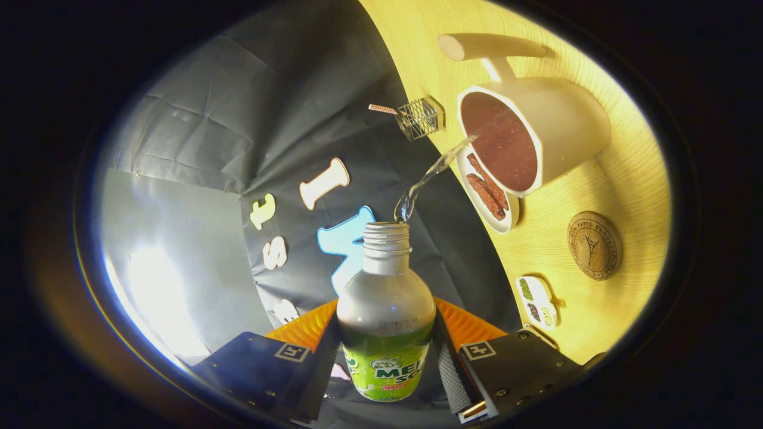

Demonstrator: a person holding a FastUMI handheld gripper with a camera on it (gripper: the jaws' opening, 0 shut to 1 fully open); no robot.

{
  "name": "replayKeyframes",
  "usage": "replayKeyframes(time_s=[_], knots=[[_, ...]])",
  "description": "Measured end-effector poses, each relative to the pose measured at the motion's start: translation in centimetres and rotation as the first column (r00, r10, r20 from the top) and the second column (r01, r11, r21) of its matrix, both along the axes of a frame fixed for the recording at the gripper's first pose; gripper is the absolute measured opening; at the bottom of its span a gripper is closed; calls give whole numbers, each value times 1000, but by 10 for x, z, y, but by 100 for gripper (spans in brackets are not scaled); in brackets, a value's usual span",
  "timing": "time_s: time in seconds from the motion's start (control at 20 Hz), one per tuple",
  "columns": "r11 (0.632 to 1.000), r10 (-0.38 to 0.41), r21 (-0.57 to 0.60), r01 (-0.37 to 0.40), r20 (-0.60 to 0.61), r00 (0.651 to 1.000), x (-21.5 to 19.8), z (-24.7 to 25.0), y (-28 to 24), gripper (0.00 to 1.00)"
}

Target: Take the bottle from table, then pour the juice into the cup, finally place the bottle on the coaster

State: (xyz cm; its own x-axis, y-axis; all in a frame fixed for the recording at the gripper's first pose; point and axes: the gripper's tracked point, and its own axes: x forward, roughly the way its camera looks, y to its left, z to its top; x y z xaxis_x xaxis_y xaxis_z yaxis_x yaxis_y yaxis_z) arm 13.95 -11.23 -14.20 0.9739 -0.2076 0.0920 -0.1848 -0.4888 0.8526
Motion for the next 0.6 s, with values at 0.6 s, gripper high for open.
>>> replayKeyframes(time_s=[0.6], knots=[[998,-28,48,27,10,1000,2,7,-7,77]])
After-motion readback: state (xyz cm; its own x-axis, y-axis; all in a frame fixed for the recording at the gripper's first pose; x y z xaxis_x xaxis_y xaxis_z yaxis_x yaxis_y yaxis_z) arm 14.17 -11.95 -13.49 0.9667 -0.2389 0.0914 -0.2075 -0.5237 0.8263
